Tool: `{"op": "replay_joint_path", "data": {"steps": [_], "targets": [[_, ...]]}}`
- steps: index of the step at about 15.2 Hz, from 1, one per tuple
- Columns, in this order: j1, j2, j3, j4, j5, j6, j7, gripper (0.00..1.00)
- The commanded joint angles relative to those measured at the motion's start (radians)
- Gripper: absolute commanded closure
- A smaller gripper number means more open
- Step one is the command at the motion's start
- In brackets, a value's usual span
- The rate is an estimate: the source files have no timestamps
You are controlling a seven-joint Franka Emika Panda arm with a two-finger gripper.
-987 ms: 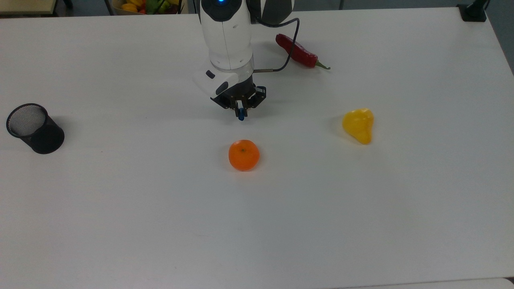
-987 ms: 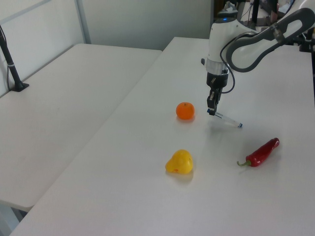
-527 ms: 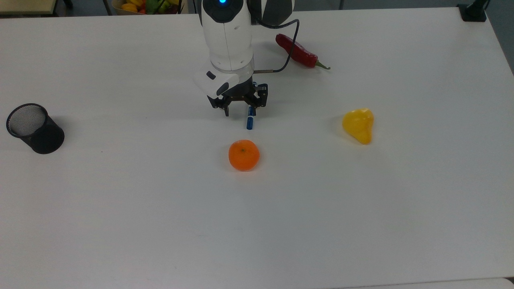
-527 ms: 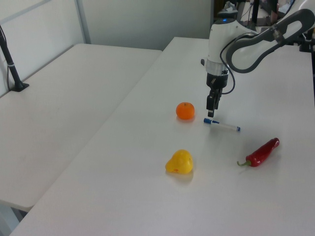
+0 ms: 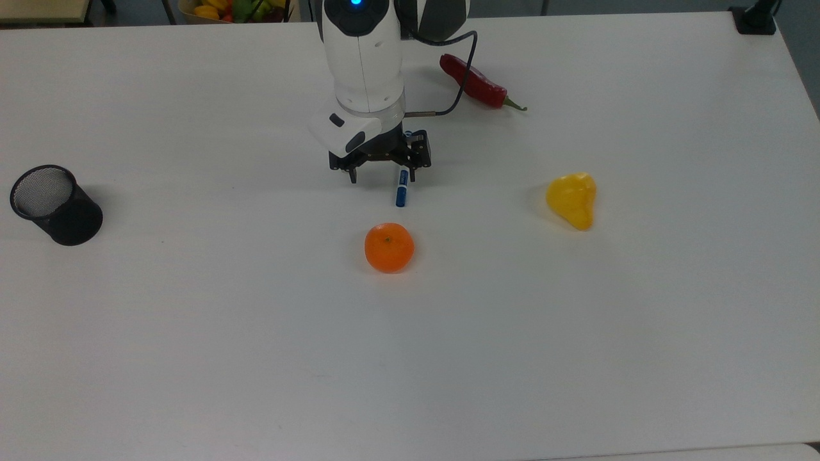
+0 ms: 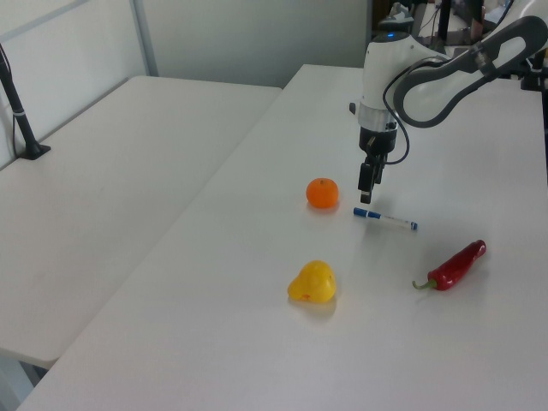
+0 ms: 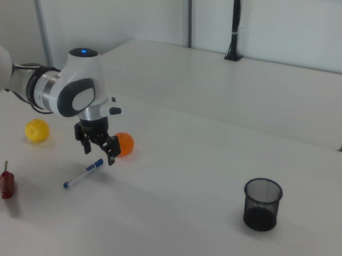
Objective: Take marker pen
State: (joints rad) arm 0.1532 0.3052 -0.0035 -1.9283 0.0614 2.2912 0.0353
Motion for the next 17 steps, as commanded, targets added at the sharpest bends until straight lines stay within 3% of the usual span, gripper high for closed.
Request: {"op": "replay_joint_path", "data": {"steps": [1,4,13,17], "targets": [[0.002,-0.049,-0.007,-0.012,-0.014,0.01,0.009,0.0],[-0.029,-0.135,-0.007,-0.005,-0.011,-0.031,0.012,0.0],[-0.126,-0.429,-0.007,0.051,0.0,-0.517,0.014,0.0],[-0.159,-0.462,-0.009,0.118,-0.002,-0.627,0.017,0.0]]}}
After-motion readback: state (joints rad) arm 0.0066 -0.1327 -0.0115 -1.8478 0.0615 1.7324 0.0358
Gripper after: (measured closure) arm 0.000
